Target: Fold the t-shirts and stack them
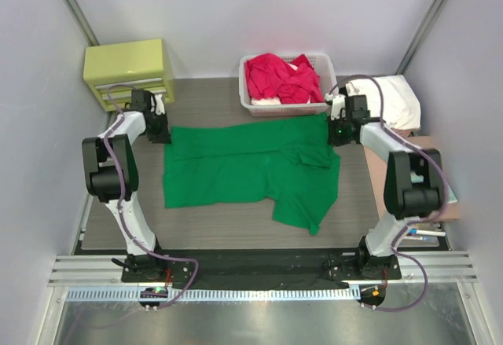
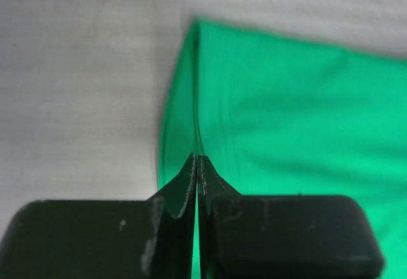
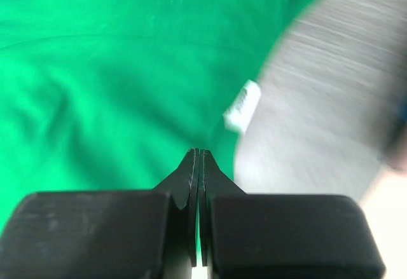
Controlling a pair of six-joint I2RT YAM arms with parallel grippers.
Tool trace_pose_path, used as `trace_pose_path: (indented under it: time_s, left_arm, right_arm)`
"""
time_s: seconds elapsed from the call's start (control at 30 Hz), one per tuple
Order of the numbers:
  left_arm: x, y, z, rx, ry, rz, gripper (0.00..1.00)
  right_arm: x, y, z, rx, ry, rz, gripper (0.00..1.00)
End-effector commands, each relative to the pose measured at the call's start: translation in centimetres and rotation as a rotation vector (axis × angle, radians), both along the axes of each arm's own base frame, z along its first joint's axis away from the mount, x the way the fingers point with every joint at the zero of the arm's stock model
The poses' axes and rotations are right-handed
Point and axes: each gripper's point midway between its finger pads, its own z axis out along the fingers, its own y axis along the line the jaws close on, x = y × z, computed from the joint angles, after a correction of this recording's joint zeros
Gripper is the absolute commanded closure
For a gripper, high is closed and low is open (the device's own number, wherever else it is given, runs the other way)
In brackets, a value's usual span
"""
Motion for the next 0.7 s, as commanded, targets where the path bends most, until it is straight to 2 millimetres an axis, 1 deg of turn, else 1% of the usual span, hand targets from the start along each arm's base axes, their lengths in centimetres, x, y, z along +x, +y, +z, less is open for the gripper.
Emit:
trace_pose_path:
  time_s: [0.0, 0.03, 0.07, 0.1, 0.13, 0.17, 0.2, 0.23, 0.27, 0.3, 0.33, 0.37, 0.4, 0.43, 0.47, 0.5, 0.53, 0.57, 0.6, 0.67]
  left_arm:
    - [-0.2, 0.1, 10.2, 0.017, -0.26, -0.034, 1.0]
    - [-1.0, 0.1, 13.5, 0.034, -0.346, -0.033, 1.0]
    - [-1.7, 0.1, 15.7, 0.053, -0.405, -0.04, 1.0]
    - [-2.5, 0.6, 17.5, 0.083, -0.454, -0.022, 1.0]
    - [-3.7, 0.7, 17.7, 0.097, -0.469, -0.013, 1.0]
    - [-5.7, 0.5, 21.5, 0.114, -0.571, -0.011, 1.0]
    - [-6.9, 0.4, 22.2, 0.122, -0.589, -0.017, 1.0]
    - [-9.0, 0.1, 21.8, 0.122, -0.562, -0.027, 1.0]
    - [-10.8, -0.2, 23.2, 0.13, -0.592, -0.041, 1.0]
    - [-12.2, -0.2, 23.3, 0.148, -0.59, -0.058, 1.0]
    - [-13.8, -0.3, 22.7, 0.15, -0.552, -0.062, 1.0]
    - [-15.3, -0.4, 23.6, 0.179, -0.576, -0.088, 1.0]
    - [-16.1, -0.3, 23.5, 0.199, -0.563, -0.115, 1.0]
    - [-17.6, 0.0, 22.5, 0.216, -0.504, -0.102, 1.0]
    - [-18.3, 0.2, 22.3, 0.227, -0.491, -0.103, 1.0]
    - [-19.0, 0.2, 22.1, 0.228, -0.468, -0.106, 1.0]
    - [-20.3, -0.3, 20.8, 0.207, -0.403, -0.136, 1.0]
    - [-20.9, -0.7, 20.3, 0.187, -0.373, -0.155, 1.0]
    - [-21.6, -1.1, 19.3, 0.161, -0.316, -0.169, 1.0]
    - [-21.9, -2.0, 18.4, 0.111, -0.282, -0.192, 1.0]
  right_arm:
    - [0.4, -0.8, 14.8, 0.02, -0.419, -0.057, 0.99]
    - [-1.4, -0.9, 19.0, 0.029, -0.506, -0.052, 0.99]
    - [-2.7, -0.7, 21.2, 0.034, -0.552, -0.039, 0.99]
    - [-3.9, -0.8, 23.5, 0.033, -0.596, -0.034, 0.99]
    - [-6.7, -1.1, 26.1, 0.032, -0.64, -0.034, 0.99]
    - [-8.1, -1.3, 27.2, 0.028, -0.658, -0.04, 0.99]
    - [-9.5, -1.5, 28.1, 0.019, -0.669, -0.037, 0.99]
    - [-12.5, -1.6, 28.5, 0.006, -0.668, -0.02, 0.99]
    - [-13.9, -1.8, 28.4, -0.004, -0.661, -0.015, 0.99]
    - [-15.2, -2.1, 28.0, -0.013, -0.654, -0.024, 0.99]
    - [-16.8, -2.9, 26.8, -0.053, -0.613, -0.041, 0.99]
    - [-18.5, -3.4, 27.0, -0.07, -0.633, -0.056, 0.99]
    - [-19.2, -4.2, 25.8, -0.098, -0.6, -0.087, 0.99]
    - [-20.1, -5.5, 24.1, -0.142, -0.533, -0.126, 0.99]
    - [-20.7, -6.2, 23.1, -0.169, -0.499, -0.145, 0.99]
    - [-21.3, -6.4, 21.9, -0.184, -0.465, -0.139, 0.99]
    - [-21.7, -6.4, 21.5, -0.194, -0.46, -0.132, 0.99]
    - [-22.0, -7.5, 21.5, -0.212, -0.451, -0.182, 0.99]
    - [-22.0, -7.4, 21.8, -0.205, -0.457, -0.186, 0.99]
    - [-22.1, -6.6, 21.6, -0.171, -0.432, -0.152, 0.99]
